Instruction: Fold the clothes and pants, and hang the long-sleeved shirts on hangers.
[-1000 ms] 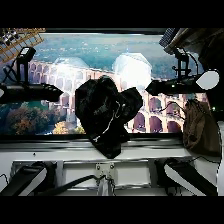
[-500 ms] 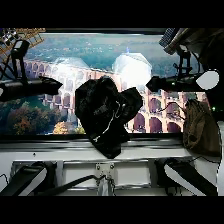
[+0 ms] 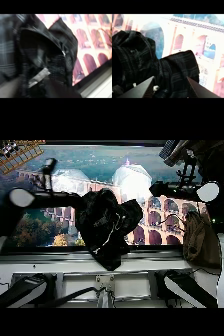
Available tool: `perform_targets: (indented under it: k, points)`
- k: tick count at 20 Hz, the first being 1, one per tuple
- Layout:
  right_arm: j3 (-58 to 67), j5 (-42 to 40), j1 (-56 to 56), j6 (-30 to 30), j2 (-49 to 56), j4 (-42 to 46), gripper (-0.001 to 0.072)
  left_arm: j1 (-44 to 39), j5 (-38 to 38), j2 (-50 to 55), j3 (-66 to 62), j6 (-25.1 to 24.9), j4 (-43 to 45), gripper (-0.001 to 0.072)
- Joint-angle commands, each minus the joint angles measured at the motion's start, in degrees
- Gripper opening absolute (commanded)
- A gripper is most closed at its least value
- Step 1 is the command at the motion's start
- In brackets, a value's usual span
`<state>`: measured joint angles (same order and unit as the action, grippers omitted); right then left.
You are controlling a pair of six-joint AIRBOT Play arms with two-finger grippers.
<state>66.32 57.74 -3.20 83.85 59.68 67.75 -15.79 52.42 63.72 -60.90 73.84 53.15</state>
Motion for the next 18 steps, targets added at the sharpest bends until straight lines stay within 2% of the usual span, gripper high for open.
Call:
perform_targets:
  k: [1,2,4,8,12,13,14,15,18]
  points:
    - [0.0,1.3,0.0,0.0,0.0,1.8,0.0446,-7.0,-7.5,8.2,-0.2,0.2,-5.6,0.0565]
    - [0.0,1.0,0.0,0.0,0.0,2.5,0.0452,-8.8,-9.2,11.0,-1.1,-0.3,-6.7,0.0577]
    - [0.0,0.5,0.0,0.0,0.0,3.7,0.0521,-11.5,-9.8,17.4,-5.0,-2.3,-7.3,0.0577]
    - [0.0,0.9,0.0,0.0,0.0,3.9,0.0527,-12.7,-9.9,30.8,-15.2,-1.9,-7.8,0.0577]
    - [0.0,2.0,0.0,0.0,0.0,3.8,0.0526,-12.3,-13.8,42.2,-26.0,-1.9,-17.9,0.0572]
    - [0.0,2.5,0.0,0.0,0.0,3.9,0.0526,-12.2,-14.3,44.0,-28.1,-1.9,-19.9,0.0441]
    - [0.0,3.3,0.0,0.0,0.0,3.9,0.0526,-11.7,-12.8,45.0,-29.6,-1.9,-21.0,0.0108]
    - [0.0,4.4,0.0,0.0,0.0,4.1,0.0526,-10.6,-9.2,44.9,-30.8,-1.7,-21.8,0.0011]
    - [-1.8,4.7,0.0,-0.1,0.0,6.5,0.0526,-5.5,5.5,38.0,-32.5,-1.2,-25.2,0.001]
